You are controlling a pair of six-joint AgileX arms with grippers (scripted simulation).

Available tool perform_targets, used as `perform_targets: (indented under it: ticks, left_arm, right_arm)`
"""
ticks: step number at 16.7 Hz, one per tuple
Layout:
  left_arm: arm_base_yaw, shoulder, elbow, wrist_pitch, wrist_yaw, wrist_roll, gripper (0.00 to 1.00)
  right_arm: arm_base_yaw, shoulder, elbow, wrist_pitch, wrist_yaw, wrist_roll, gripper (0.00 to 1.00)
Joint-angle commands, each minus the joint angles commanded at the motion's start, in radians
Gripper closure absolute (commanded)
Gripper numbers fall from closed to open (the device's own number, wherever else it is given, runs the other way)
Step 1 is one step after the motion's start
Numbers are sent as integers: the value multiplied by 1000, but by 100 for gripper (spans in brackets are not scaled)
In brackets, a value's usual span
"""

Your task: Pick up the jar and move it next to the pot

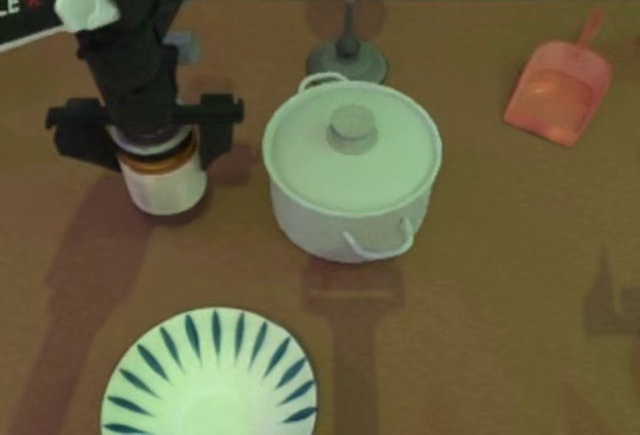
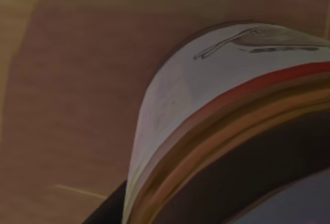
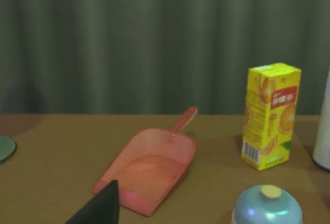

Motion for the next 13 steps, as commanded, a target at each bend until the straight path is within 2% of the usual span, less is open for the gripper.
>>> perform_targets:
  ticks: [6, 13]
  left_arm:
    - [2, 14, -26, 37, 0, -1, 100]
    - [2, 14, -26, 37, 0, -1, 47]
  right_arm:
    - [0, 0, 0, 0, 0, 0, 0]
    - [0, 0, 0, 0, 0, 0, 0]
